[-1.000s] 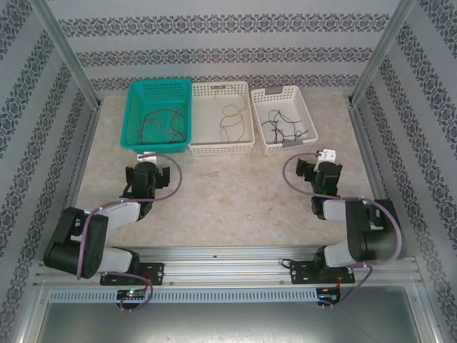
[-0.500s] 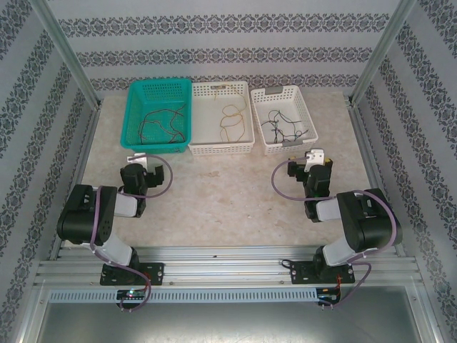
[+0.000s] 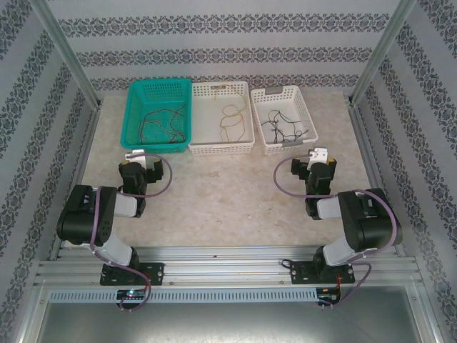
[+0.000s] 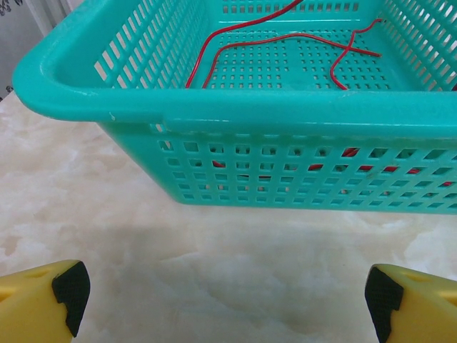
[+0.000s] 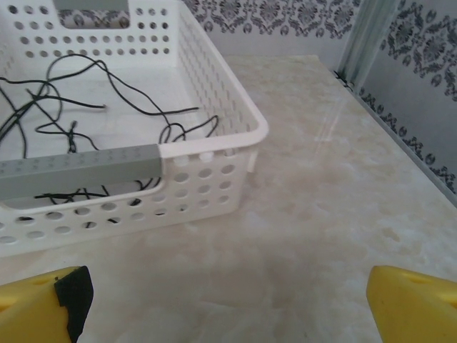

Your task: Untangle the cables

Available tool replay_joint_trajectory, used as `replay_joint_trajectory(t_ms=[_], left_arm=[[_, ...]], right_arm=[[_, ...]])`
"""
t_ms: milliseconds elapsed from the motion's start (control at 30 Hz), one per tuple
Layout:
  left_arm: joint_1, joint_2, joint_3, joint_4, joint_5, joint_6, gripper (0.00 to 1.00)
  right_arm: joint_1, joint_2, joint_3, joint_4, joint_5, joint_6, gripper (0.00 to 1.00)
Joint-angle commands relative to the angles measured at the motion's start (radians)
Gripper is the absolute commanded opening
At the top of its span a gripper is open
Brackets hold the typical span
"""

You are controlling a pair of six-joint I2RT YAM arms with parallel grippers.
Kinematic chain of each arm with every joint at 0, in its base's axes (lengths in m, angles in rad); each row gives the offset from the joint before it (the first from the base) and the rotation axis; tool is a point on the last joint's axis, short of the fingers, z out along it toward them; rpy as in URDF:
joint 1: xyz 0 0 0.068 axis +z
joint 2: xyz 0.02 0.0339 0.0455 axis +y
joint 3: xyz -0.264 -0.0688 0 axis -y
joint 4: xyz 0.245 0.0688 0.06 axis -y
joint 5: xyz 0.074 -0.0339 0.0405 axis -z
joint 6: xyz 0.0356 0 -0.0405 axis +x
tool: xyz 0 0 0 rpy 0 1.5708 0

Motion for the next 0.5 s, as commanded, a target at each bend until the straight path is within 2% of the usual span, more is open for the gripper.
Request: replay_joint_trajectory(t_ms=[0,467], left_arm=[[-0.001,-0.011,0.002,0.047,0.002,0.008,1.0],[0.002,-0.011,-0.003,0.054,0.016,0.009,1.0]], right_arm=[[-0.01,-0.013,0.019,-0.016,-0.004,0.03,0.98],[-0.014,-0.016,0.019,-0.022,-0.013,0.032,0.98]])
